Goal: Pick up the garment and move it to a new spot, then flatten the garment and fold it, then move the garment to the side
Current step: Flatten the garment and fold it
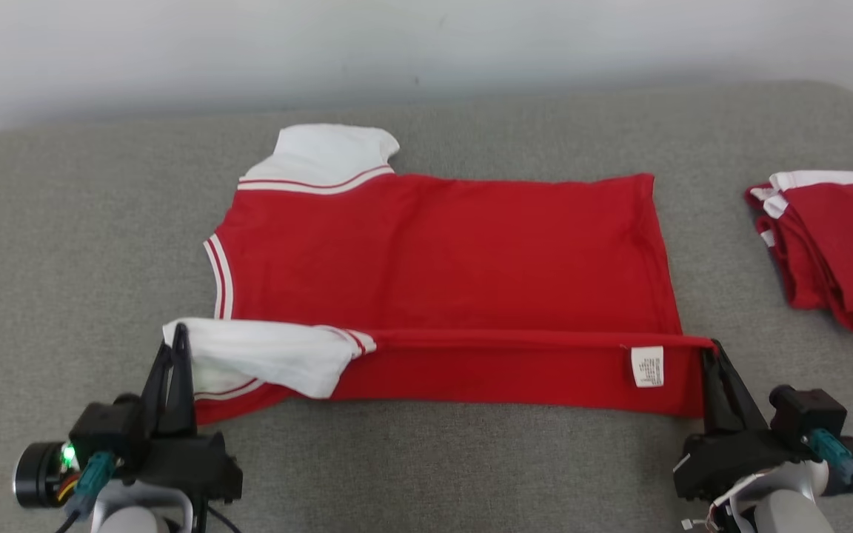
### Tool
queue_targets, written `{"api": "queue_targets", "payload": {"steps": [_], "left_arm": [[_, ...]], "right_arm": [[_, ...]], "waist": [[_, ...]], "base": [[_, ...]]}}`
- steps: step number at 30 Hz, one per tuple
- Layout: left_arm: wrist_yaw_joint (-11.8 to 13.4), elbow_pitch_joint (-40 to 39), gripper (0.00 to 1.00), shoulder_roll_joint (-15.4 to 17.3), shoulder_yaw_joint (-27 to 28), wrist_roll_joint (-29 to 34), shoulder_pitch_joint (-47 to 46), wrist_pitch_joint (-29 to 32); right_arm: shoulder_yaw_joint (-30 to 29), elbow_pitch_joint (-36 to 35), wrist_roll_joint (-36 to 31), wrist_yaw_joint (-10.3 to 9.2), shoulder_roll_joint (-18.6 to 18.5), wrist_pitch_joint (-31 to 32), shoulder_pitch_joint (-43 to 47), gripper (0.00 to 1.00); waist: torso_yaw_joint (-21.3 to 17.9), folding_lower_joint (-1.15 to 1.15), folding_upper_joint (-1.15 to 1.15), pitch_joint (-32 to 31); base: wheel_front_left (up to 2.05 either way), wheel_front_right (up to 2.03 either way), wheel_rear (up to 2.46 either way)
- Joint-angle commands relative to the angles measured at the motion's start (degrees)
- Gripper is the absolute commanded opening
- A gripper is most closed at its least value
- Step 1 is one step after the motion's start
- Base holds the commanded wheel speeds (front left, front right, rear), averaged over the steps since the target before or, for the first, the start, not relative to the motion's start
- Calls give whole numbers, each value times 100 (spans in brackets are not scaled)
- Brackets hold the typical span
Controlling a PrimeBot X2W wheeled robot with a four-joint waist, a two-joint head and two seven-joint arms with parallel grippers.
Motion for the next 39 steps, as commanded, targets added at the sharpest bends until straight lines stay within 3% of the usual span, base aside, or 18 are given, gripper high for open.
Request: {"api": "queue_targets", "payload": {"steps": [1, 13, 14, 15, 16, 18, 27, 39], "left_arm": [[48, 102, 0, -25, 22, 122, -226, -17], [431, 708, 0, -99, -29, 337, -961, -16], [468, 714, 0, -101, -28, 345, -994, -17], [523, 697, 0, -104, -10, 351, -1032, -17], [564, 671, 37, -107, -14, 371, -1050, -17], [627, 652, 100, -111, 12, 330, -1038, -17], [811, 264, 100, -134, -117, -16, -382, -16], [893, 315, 100, -129, -454, -350, 191, -16]], "right_arm": [[32, 46, -40, -16, -22, -2, -154, 0], [139, 285, -142, -16, -99, -2, -785, 0], [138, 297, -148, -16, -94, -3, -818, 18], [132, 312, -142, -16, -80, -3, -840, 47], [106, 315, -112, -16, -60, -3, -863, 100], [62, 256, -84, -16, -42, -3, -885, 100], [31, -121, 86, -16, -48, -2, -366, 100], [179, 519, 442, -16, -97, -2, -55, 100]], "waist": [[-12, -1, -1, 343], [-15, -1, -1, 675], [-16, -1, -1, 686], [-19, -1, -1, 692], [-18, -1, -1, 697], [-17, -1, -1, 691], [-12, -1, -1, 458], [17, -1, -1, 244]], "base": [[0, 0, 0], [0, 0, 0], [0, 0, 0], [0, 0, 0], [0, 0, 0], [0, 0, 0], [0, 0, 0], [0, 0, 0]]}}
